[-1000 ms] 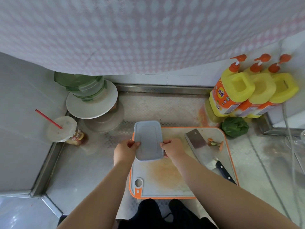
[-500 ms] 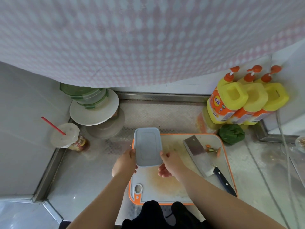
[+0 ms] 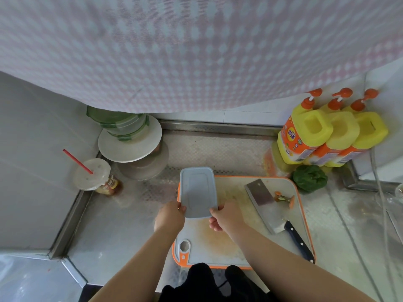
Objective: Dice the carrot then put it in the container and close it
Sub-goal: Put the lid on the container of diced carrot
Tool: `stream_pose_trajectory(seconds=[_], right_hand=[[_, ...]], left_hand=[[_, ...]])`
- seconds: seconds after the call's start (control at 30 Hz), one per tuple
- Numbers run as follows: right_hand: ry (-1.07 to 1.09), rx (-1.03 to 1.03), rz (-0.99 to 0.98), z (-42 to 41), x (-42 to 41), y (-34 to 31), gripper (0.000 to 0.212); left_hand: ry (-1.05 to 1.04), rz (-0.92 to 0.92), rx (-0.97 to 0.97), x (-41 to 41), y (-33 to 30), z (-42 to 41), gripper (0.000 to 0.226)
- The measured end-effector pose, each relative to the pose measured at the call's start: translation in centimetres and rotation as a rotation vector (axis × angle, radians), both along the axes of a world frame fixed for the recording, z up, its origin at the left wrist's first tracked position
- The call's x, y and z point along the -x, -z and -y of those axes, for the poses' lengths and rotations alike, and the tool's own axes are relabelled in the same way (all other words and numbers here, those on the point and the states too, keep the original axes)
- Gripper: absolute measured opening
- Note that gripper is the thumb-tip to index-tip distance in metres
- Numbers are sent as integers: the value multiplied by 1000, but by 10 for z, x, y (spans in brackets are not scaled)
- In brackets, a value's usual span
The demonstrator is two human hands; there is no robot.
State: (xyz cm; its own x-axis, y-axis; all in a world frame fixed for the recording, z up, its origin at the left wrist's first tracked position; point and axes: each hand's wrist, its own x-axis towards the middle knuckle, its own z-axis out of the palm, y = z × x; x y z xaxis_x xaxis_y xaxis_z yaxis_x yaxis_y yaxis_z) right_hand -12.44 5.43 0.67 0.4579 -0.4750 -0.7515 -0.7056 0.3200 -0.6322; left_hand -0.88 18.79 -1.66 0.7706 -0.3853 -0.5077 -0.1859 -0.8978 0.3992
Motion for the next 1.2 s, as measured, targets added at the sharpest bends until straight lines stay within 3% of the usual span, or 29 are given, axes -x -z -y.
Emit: stream_pose_trajectory(seconds=[0.3, 0.47, 0.63, 0.73, 0.93, 1.07, 1.2], right_hand=[[-7, -116, -107, 12, -4, -4, 15], [-102, 20, -93, 12, -1, -4, 14], [-284, 276, -56, 28, -14, -12, 65], [-301, 461, 4, 47, -40, -27, 47], [-248, 342, -57, 69, -91, -19, 48], [-208, 351, -78, 74, -102, -14, 26], [-131, 251, -160, 77, -109, -6, 42]], left_hand=[[-67, -90, 89, -5, 3, 1, 26], [18, -59, 129, -4, 1, 1, 58], [23, -57, 183, -6, -4, 2, 63], [-7, -82, 215, -7, -1, 3, 64], [3, -112, 226, -13, -5, 4, 66], [6, -106, 207, -14, -5, 5, 66], [-2, -110, 212, -15, -4, 6, 66]])
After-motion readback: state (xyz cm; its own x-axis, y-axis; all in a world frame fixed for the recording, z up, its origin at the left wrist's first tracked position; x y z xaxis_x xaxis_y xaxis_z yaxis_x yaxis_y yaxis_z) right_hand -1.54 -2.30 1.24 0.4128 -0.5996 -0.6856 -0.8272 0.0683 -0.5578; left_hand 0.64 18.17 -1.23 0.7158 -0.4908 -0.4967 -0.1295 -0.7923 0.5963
